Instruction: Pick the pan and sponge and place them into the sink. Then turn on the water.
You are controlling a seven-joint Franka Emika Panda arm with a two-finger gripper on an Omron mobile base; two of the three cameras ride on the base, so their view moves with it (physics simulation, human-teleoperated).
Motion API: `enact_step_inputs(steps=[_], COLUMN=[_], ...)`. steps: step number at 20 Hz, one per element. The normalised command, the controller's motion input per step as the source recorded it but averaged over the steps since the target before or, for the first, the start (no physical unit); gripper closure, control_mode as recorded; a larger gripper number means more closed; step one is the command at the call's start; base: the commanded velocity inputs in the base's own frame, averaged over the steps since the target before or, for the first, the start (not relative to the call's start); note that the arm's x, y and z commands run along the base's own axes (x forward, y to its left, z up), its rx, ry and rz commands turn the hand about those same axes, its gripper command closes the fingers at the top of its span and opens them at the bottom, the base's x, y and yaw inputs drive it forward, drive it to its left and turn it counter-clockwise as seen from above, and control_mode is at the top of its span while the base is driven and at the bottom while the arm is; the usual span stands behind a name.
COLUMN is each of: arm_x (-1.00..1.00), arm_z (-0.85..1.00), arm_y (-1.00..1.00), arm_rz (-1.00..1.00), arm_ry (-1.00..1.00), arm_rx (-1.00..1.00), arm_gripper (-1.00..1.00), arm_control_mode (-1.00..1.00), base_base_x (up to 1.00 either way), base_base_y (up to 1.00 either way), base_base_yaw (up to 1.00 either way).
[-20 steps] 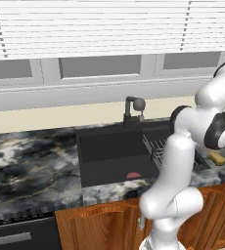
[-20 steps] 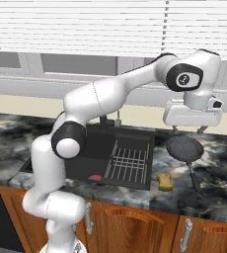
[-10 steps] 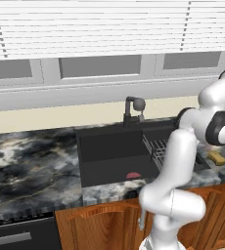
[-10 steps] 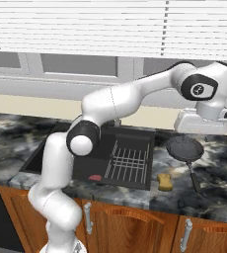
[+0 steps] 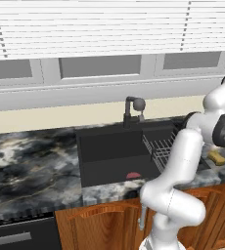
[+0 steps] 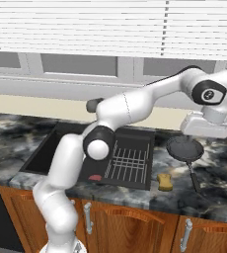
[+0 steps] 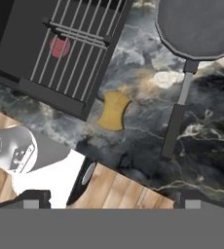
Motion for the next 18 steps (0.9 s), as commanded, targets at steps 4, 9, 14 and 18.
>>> enact_step_inputs(steps=[4, 9, 14, 18], arm_x=[0.20, 0.06, 0.01, 0.01], arm_z=[-0.43, -0.45, -0.54, -0.48], arm_y=[0.00, 0.01, 0.12, 0.15], arm_rz=[0.02, 0.01, 0.00, 0.00], arm_ry=[0.02, -0.01, -0.05, -0.08], arm_rx=[-0.03, -0.05, -0.11, -0.14], arm_gripper=[-1.00, -1.00, -1.00, -1.00], arm_control_mode=[-1.00, -1.00, -1.00, -1.00], base_base_x=[0.00, 0.00, 0.00, 0.00], base_base_y=[0.00, 0.00, 0.00, 0.00], base_base_yaw=[0.00, 0.00, 0.00, 0.00])
